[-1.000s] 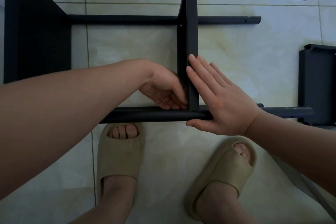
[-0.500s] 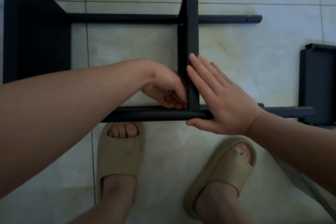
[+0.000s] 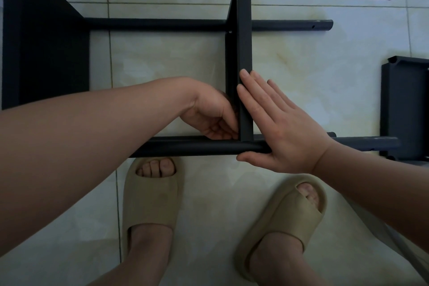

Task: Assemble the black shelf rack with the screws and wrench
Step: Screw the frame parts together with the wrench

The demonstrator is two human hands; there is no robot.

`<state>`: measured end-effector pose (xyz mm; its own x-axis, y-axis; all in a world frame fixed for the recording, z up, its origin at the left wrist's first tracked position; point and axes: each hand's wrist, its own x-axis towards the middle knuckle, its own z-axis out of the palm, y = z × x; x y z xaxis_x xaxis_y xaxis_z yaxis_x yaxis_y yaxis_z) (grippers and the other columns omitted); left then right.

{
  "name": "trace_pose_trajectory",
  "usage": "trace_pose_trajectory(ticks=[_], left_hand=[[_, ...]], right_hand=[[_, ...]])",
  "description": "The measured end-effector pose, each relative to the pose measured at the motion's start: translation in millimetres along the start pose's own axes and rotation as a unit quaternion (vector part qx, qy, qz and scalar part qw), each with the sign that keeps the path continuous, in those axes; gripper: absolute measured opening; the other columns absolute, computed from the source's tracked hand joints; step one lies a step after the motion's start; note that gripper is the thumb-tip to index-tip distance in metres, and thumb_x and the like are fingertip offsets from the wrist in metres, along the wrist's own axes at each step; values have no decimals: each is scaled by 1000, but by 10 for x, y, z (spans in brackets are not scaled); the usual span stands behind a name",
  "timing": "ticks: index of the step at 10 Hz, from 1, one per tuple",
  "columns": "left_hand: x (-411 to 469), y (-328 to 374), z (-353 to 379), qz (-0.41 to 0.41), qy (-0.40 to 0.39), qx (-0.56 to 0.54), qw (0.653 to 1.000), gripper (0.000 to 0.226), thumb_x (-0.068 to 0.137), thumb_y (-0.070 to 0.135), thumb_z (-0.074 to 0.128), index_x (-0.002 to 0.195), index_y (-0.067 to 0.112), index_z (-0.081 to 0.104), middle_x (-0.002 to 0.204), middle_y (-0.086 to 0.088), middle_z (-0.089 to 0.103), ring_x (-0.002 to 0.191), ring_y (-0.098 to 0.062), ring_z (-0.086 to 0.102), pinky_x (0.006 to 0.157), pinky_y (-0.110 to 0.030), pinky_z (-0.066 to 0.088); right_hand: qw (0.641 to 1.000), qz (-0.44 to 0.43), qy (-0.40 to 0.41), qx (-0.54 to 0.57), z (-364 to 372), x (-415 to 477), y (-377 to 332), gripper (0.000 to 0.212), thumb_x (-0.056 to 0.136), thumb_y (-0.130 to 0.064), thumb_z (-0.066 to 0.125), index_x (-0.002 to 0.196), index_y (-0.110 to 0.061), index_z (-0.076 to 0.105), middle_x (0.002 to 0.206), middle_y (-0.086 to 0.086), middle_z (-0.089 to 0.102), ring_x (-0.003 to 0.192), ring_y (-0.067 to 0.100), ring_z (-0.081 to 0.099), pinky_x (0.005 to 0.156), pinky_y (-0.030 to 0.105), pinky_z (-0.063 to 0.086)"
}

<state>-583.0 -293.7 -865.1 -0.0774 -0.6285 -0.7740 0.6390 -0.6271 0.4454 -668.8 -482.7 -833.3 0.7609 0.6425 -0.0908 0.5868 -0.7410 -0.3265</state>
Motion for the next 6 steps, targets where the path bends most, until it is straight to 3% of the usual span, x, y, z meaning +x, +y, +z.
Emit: trace_pose_trajectory(ticks=[3,5,6], left_hand=[[1,-26,14,30,4,-45,999,21,91,-10,53,100,4,65,88,-9,67,78,-16,67,70,-23,55],[-26,-23,-10,-5,-7,-20,1000,16,93,0,55,103,7,67,93,-8,68,82,-16,65,80,-26,51],[-20,-14,-2,14,3,-8,1000,17,92,-5,55,98,6,66,90,-9,66,77,-15,64,74,-24,52]], right_hand=[[1000,-3,4,2,10,-4,7,105,92,-71,51,158,4,18,168,22,8,157,35,4,124,56,20],[1000,-2,1,0,6,-5,8,105,93,-71,50,158,5,17,168,22,7,157,35,4,124,56,20],[1000,-2,1,2,5,-4,8,105,92,-70,52,158,5,17,168,22,8,157,35,4,124,56,20]])
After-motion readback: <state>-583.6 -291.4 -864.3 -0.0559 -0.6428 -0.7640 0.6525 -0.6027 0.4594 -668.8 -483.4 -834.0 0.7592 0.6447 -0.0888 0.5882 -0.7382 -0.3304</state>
